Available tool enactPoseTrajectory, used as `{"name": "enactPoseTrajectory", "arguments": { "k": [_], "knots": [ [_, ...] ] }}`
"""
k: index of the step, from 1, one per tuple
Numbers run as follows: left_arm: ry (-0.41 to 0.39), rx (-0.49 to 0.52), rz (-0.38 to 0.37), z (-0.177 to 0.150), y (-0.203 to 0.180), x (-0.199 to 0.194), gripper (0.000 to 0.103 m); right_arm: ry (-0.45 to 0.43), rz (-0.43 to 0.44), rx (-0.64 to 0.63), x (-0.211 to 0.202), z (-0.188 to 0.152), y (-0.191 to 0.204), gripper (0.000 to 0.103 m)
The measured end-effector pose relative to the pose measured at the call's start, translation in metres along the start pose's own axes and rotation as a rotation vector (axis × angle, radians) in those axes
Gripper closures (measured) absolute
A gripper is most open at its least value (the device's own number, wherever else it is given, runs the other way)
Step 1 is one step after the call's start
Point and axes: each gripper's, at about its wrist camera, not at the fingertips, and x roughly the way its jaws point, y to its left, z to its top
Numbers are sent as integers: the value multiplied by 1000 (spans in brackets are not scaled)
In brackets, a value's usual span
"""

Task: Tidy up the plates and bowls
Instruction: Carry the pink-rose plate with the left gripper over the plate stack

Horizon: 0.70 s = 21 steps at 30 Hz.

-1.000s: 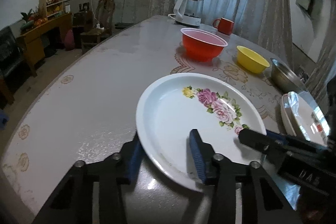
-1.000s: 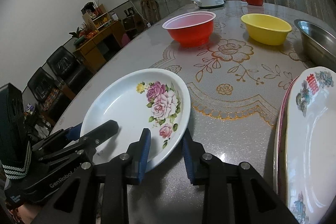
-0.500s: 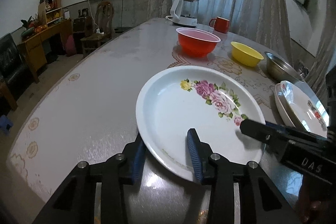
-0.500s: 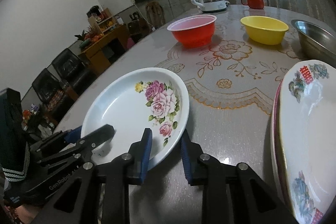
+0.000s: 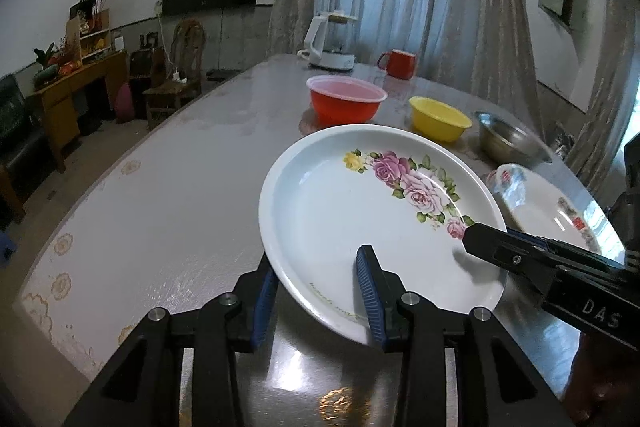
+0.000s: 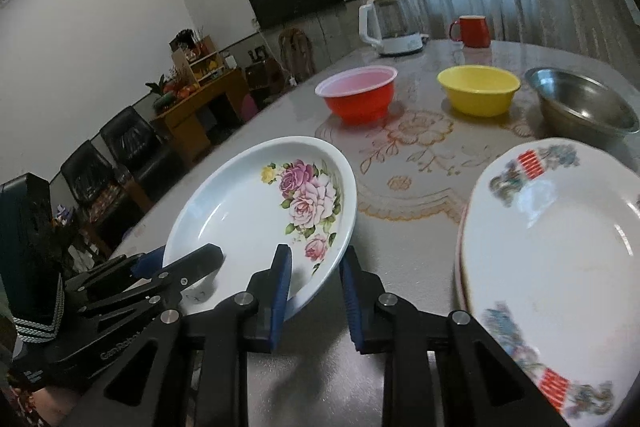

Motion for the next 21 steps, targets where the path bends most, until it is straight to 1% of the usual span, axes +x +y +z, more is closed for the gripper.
{"name": "enactPoseTrajectory", "arguments": {
  "k": [7, 21],
  "knots": [
    [-37, 17, -34, 9, -16, -13, 63, -47, 7, 25, -25, 4, -8, 79],
    [-75, 127, -136, 26, -79, -24, 63, -127, -64, 105, -86, 2, -47, 79]
  ]
}}
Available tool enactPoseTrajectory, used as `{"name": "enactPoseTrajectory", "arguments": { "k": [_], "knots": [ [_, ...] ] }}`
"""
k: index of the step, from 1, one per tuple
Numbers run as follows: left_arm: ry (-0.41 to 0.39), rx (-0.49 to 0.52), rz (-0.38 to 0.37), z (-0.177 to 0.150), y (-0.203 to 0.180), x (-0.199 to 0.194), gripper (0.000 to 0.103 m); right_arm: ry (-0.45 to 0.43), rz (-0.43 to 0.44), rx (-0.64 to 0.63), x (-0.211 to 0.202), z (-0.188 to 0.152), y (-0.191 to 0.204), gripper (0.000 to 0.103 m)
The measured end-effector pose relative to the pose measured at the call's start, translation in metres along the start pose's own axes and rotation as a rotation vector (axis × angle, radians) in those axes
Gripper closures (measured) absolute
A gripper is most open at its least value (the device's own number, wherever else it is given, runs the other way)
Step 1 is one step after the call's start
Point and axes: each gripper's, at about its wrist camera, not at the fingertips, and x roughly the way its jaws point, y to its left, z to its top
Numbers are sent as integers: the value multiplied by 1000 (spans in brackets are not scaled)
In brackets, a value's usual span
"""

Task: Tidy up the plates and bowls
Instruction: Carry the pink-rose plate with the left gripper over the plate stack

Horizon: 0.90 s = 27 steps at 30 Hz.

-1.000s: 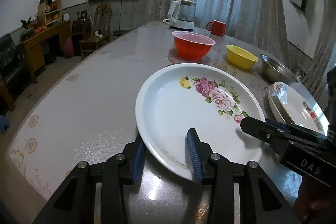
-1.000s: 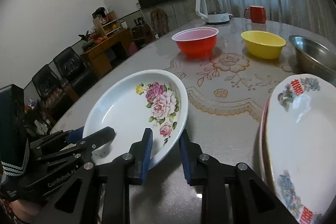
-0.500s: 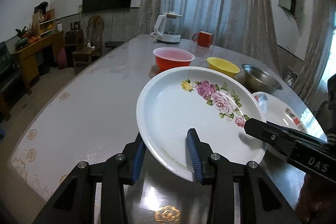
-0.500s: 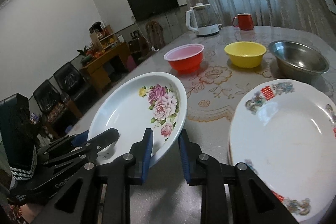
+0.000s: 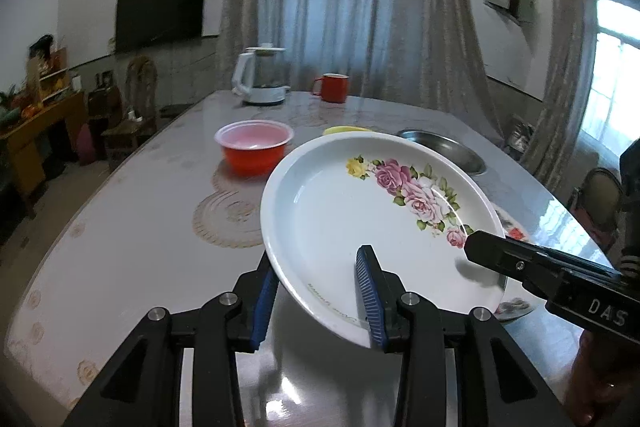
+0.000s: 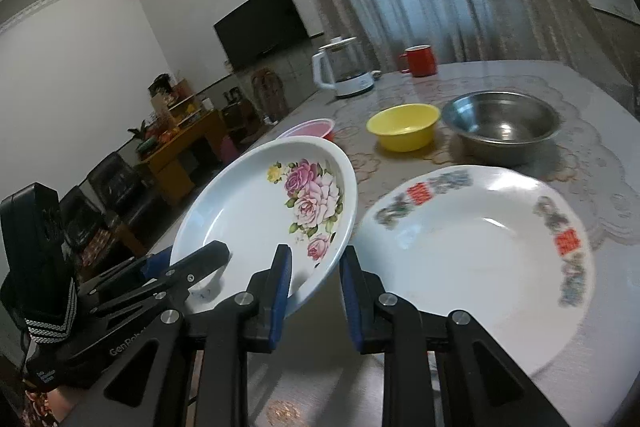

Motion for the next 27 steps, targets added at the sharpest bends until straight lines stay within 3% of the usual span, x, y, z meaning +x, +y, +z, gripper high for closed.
{"name": "enactPoseTrajectory", "arguments": {
  "k": [12, 18, 27],
  "knots": [
    [12, 107, -96, 14, -61, 14, 63, -46, -83, 101, -44, -4, -46, 79],
    [63, 143, -140, 10, -88, 33, 63, -40, -134, 154, -55, -12, -70, 79],
    [127, 181, -148, 3, -106, 55, 63, 19, -169, 230, -57, -25, -98, 79]
  ]
}}
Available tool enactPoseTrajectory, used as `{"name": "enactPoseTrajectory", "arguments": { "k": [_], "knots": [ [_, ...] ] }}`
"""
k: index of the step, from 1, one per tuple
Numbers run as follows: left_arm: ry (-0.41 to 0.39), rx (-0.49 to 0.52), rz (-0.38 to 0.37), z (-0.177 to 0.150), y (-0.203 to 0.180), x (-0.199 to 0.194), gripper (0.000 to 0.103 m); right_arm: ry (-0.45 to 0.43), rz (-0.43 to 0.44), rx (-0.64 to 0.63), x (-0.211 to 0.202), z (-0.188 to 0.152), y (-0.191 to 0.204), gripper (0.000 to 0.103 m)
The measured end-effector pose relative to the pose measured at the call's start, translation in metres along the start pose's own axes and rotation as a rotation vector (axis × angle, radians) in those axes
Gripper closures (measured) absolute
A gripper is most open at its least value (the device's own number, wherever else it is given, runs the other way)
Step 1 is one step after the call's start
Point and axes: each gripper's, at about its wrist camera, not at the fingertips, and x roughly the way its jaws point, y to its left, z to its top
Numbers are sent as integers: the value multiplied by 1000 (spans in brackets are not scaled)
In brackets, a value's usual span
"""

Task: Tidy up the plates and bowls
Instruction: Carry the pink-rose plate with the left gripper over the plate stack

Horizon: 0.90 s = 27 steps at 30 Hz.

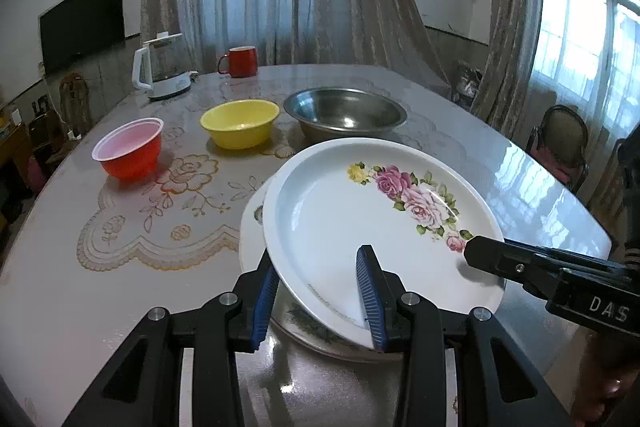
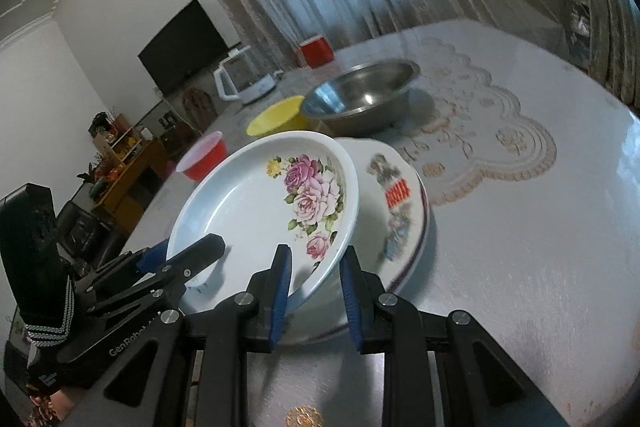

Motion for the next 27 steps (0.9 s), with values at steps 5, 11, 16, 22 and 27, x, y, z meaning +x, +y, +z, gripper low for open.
{"name": "enactPoseTrajectory", "arguments": {
  "k": [5, 11, 16, 22, 27],
  "knots": [
    [24, 13, 10, -2, -3, 7, 63, 42, -21, 11, 6, 0, -3, 79],
    [59, 10, 5, 1, -2, 17, 63, 107, -61, 5, 11, 9, 1, 78],
    [84, -2, 0, 2, -2, 23, 61, 168, -103, -28, 18, 17, 8, 77],
    [91, -10, -19, 2, -1, 23, 56, 201, -100, 40, 23, 24, 3, 74],
    [94, -20, -26, 3, -2, 23, 50, 205, -98, 54, 24, 25, 1, 74]
  ]
}}
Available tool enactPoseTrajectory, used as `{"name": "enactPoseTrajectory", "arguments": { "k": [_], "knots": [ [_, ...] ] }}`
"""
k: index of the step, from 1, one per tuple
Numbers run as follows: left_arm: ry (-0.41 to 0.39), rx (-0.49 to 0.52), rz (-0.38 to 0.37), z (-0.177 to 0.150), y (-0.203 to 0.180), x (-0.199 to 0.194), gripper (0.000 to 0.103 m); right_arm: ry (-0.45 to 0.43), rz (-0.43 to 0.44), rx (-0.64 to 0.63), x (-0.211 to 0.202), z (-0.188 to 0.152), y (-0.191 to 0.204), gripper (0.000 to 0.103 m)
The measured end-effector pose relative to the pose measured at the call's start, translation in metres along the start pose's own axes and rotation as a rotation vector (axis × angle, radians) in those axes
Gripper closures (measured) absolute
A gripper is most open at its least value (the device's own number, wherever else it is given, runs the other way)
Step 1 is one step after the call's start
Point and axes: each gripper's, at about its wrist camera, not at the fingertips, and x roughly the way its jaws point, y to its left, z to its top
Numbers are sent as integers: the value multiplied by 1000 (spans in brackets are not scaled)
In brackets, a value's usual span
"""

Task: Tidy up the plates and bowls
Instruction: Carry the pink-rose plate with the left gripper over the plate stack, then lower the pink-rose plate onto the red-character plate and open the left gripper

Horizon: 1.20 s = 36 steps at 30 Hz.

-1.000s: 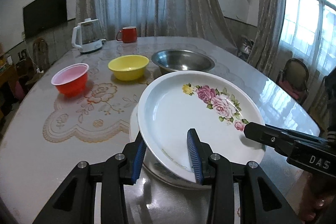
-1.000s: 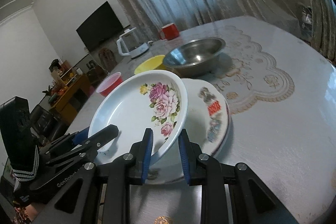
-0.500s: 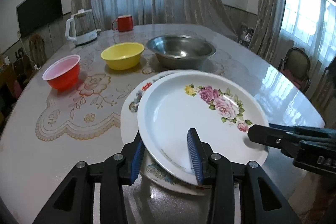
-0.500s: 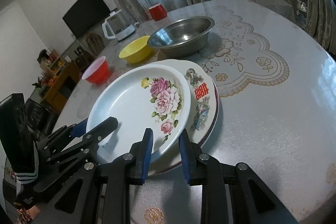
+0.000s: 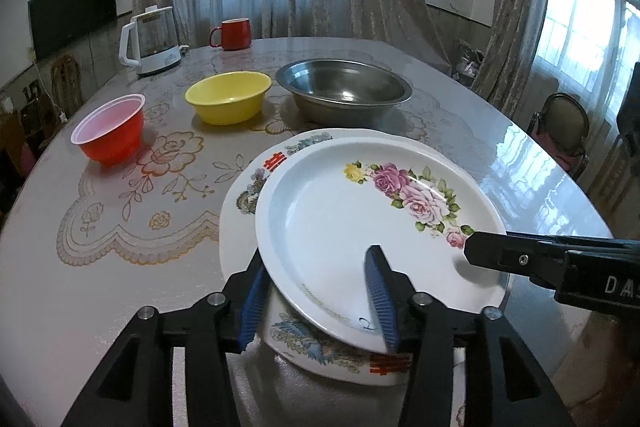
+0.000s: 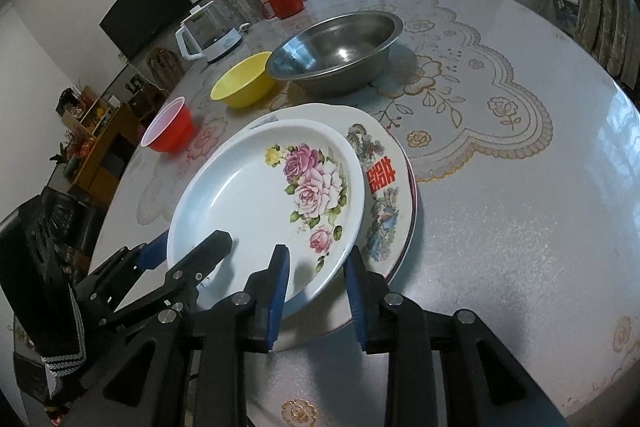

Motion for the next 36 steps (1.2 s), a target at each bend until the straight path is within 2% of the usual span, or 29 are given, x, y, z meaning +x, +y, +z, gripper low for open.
{"name": "enactPoseTrajectory", "arguments": {
  "k": [4, 9, 12, 17, 23, 26, 31, 36],
  "knots": [
    [21, -32, -44, 3, 2, -1, 39, 10, 14, 36, 0, 3, -4, 74],
    [28, -20, -40, 4, 0, -3, 35, 8, 6, 53, 1, 6, -5, 74],
    [40, 17, -36, 5, -5, -5, 23, 5, 6, 66, 1, 8, -7, 74],
    [13, 80, -39, 6, -14, -18, 23, -42, -12, 67, -7, 16, -8, 72],
    [-14, 15, -16, 5, 1, -22, 23, -60, -7, 55, -10, 16, -6, 72],
    [-27, -13, -1, 4, 8, -21, 25, -44, 7, 63, -6, 13, -6, 72],
    [-21, -14, -3, 0, 12, -15, 52, -39, 13, 44, -2, 9, -3, 72],
    [-6, 3, -24, -3, 8, -9, 56, -40, 16, 37, 0, 7, -1, 72]
  ]
}}
